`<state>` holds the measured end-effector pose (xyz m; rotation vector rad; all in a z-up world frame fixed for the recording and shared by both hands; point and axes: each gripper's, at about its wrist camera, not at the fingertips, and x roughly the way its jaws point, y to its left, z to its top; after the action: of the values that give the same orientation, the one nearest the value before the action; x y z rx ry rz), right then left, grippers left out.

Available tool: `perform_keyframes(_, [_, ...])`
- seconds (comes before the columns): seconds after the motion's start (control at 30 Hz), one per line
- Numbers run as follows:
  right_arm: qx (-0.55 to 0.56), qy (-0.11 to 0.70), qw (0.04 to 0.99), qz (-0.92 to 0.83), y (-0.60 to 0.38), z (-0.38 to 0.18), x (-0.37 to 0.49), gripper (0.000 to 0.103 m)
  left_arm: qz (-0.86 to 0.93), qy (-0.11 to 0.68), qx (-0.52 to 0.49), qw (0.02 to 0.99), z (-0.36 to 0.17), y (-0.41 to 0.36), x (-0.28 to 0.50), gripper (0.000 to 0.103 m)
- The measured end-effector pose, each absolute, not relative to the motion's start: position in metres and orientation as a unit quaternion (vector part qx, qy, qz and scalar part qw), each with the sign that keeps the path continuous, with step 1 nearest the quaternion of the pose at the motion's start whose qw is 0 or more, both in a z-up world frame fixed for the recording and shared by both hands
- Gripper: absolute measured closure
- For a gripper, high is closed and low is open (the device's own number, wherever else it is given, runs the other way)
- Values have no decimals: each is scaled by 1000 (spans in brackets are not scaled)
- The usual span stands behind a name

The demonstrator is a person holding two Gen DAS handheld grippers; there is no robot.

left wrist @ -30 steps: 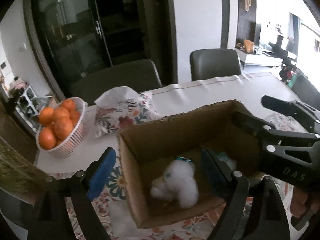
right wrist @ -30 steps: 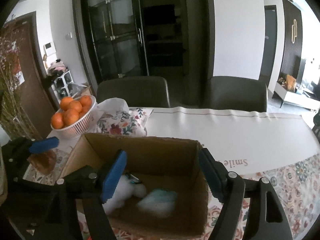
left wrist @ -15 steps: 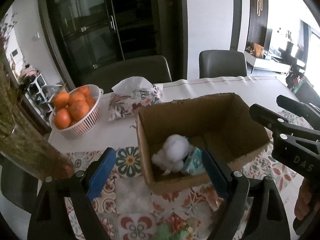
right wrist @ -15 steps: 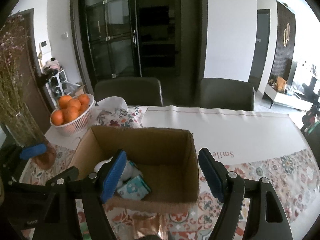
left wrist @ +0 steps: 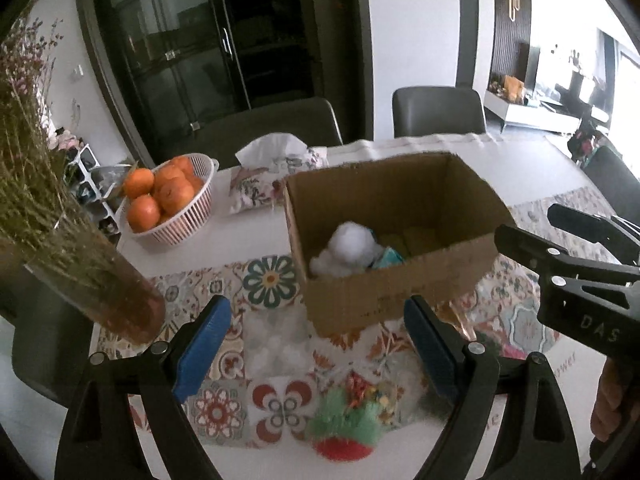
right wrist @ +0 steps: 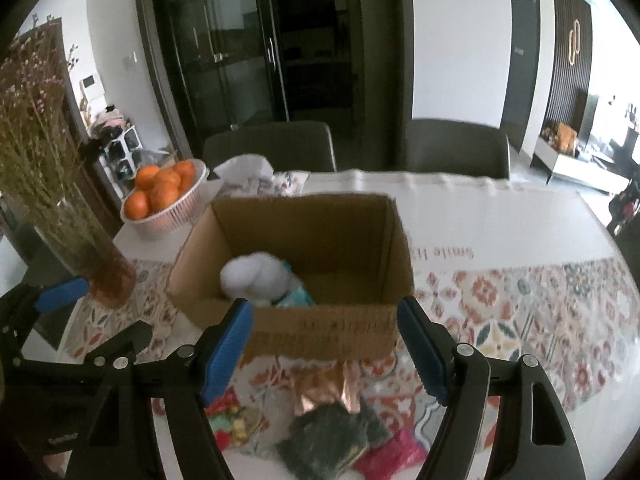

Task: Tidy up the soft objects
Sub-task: 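Release the bunny and tissue pack into the cardboard box with both tools, then grasp the dark green knitted plush with the right tool while the left tool grasps the green-red fuzzy plush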

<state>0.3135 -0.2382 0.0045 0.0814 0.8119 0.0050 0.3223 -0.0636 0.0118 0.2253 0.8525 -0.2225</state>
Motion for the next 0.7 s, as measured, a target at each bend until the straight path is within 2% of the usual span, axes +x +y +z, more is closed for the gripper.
perform_keyframes(0.3, [33, 435, 900, -2, -226, -13, 289, 27, -122, 444, 119, 880, -10, -53, 294, 14])
perform_keyframes(0.7, [27, 529, 848, 3, -215, -48, 277, 28, -143, 500, 149, 841, -45, -44, 271, 14])
